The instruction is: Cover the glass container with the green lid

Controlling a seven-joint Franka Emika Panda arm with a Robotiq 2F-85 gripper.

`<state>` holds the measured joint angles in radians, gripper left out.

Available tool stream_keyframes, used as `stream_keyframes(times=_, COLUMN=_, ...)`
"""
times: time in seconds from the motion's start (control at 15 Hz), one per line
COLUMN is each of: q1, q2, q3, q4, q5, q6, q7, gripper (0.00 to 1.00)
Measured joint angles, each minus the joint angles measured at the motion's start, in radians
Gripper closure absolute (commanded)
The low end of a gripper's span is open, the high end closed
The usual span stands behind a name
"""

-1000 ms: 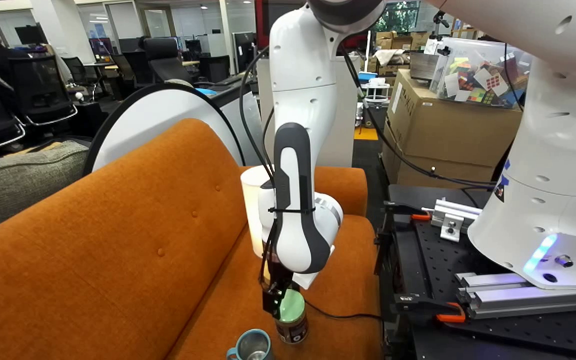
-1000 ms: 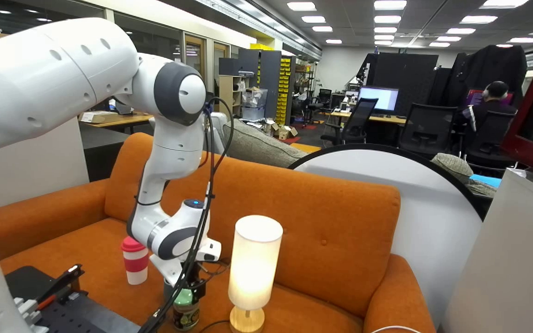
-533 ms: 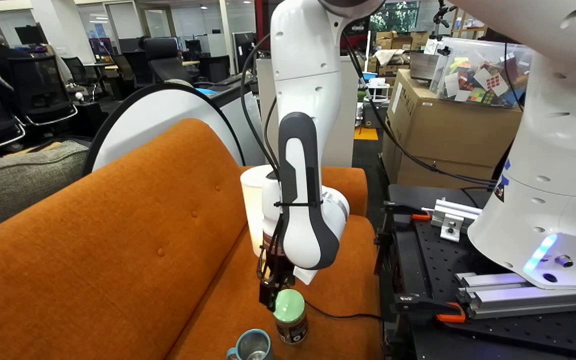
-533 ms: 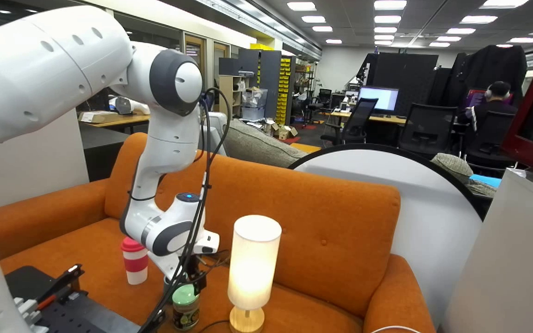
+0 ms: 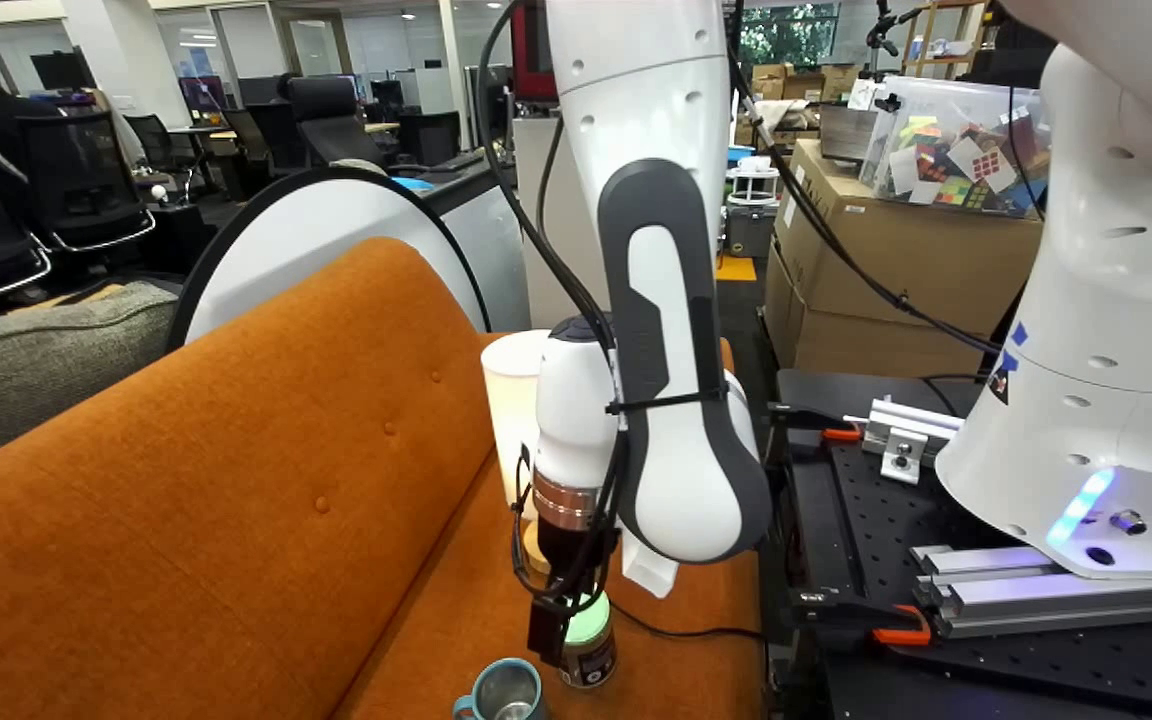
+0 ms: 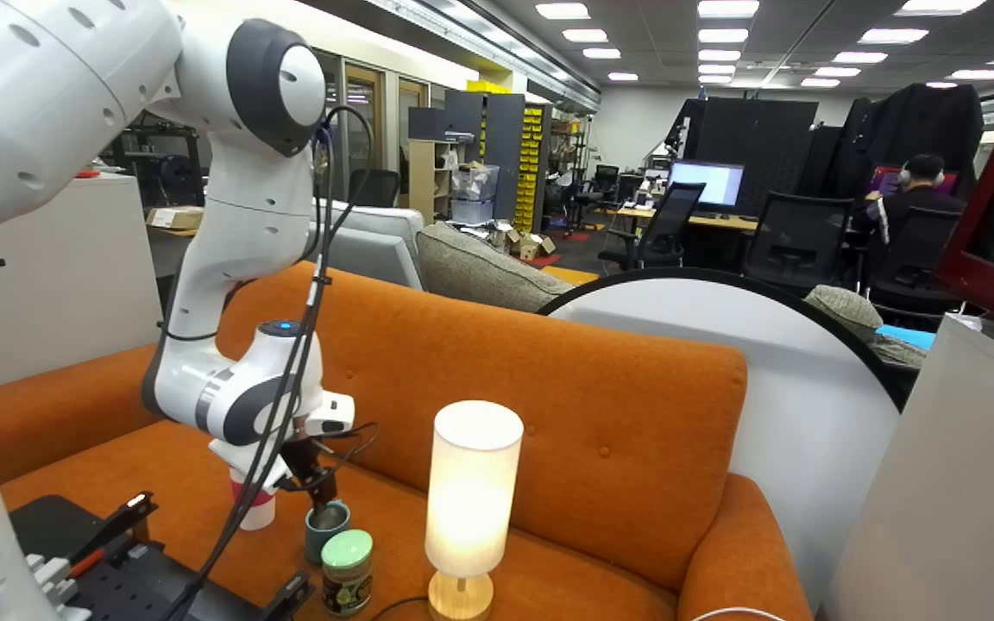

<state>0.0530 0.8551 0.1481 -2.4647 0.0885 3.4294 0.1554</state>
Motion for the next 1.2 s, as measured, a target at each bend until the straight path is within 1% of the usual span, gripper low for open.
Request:
stream_keyframes(times=0.13, q1=0.036, q2=-0.033, q3=0.023, q4=-0.047, q5=-0.001, q6=0.010, q7=0.002, gripper=0.00)
stream_keyframes(times=0.27, q1=0.050, q2=-0.047, q3=0.033, q4=-0.070, q5=-0.001, q6=0.023, q7=0.002, gripper=0.00)
stream_keyframes(times=1.2, q1=0.044, q2=-0.047, q3=0.030, q4=-0.071, q5=-0.001, q6=0.023, q7=0.002, gripper=0.00)
